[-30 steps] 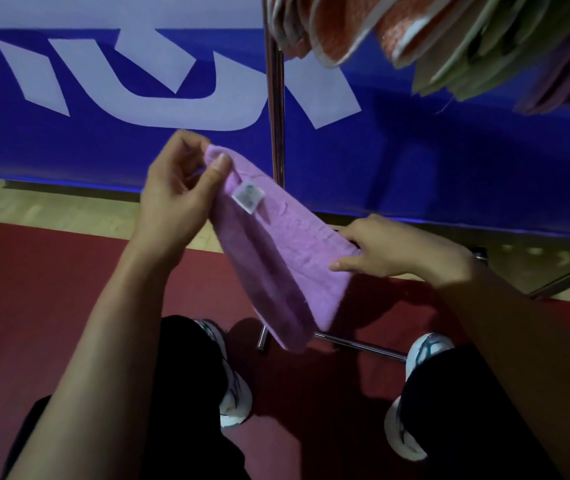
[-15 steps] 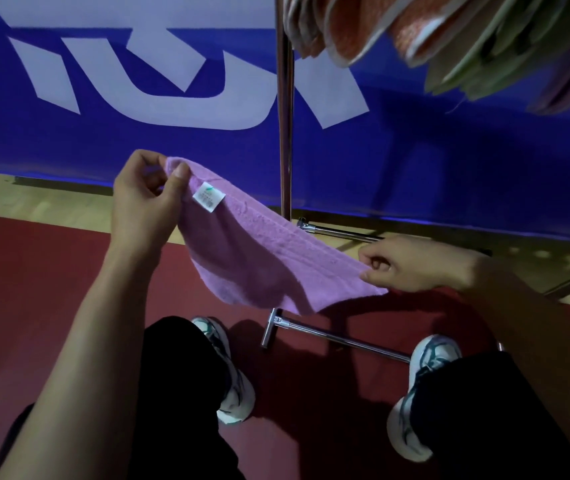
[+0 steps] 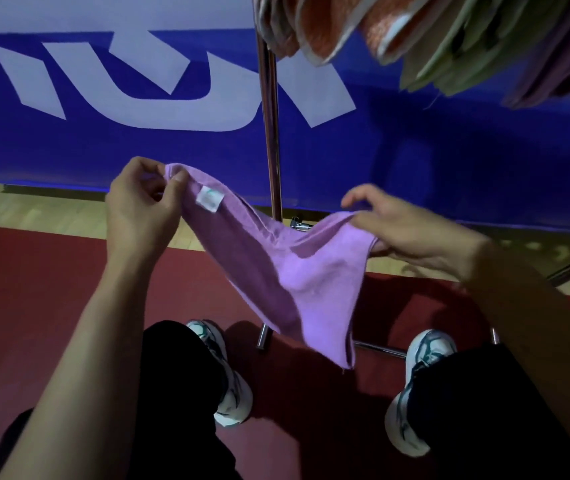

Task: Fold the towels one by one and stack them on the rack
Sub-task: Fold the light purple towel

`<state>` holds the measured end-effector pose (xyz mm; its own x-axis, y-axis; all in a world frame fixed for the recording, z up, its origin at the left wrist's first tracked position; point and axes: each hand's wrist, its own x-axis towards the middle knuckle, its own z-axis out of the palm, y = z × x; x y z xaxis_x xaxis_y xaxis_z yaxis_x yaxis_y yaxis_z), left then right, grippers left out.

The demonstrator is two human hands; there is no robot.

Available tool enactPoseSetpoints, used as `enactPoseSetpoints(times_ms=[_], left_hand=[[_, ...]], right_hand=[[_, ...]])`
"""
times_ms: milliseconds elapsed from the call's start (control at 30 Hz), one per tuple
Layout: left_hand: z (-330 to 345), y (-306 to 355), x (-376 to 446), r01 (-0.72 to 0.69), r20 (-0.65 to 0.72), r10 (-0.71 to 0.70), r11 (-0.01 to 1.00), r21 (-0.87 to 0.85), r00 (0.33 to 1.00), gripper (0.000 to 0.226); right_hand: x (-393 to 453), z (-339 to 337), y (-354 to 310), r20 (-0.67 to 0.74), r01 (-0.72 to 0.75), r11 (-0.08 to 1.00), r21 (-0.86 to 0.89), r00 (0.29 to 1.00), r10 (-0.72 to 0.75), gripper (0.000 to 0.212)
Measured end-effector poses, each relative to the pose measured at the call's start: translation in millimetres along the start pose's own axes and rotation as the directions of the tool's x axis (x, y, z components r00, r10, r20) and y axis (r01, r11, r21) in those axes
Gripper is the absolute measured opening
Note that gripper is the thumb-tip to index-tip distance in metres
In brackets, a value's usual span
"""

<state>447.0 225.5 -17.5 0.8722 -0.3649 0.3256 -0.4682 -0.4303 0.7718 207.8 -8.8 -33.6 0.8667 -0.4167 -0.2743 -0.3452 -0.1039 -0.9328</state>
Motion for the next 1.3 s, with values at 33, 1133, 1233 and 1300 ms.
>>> enactPoseSetpoints(times_ms=[33, 1133, 1233, 1300], left_hand=[[-3.4, -4.3, 3.4, 0.014, -0.015, -0.014, 0.999, 0.028, 1.000, 0.029], [75.7, 57.1, -63.6, -0.015, 0.421, 0.107, 0.976, -0.216, 0.901, 0.024], [81.8, 63.0, -69.9, 0.028, 0.446, 0.077, 0.974, -0.225, 0.892, 0.021], [82.5, 64.6, -70.0, 0.087, 0.468, 0.032, 0.969, -0.230, 0.883, 0.016]], right_hand=[[-3.0, -6.4, -6.7, 0.031, 0.002, 0.981, 0.196, 0.999, -0.009, 0.028], [-0.4, 10.1, -34.0, -0.011, -0.007, 0.996, -0.092, 1.000, 0.006, 0.018], [4.0, 12.5, -35.1, 0.047, -0.022, 0.994, 0.108, 0.999, 0.017, 0.021], [7.4, 13.5, -32.1, 0.035, -0.018, 0.998, 0.055, 0.999, 0.016, 0.028]])
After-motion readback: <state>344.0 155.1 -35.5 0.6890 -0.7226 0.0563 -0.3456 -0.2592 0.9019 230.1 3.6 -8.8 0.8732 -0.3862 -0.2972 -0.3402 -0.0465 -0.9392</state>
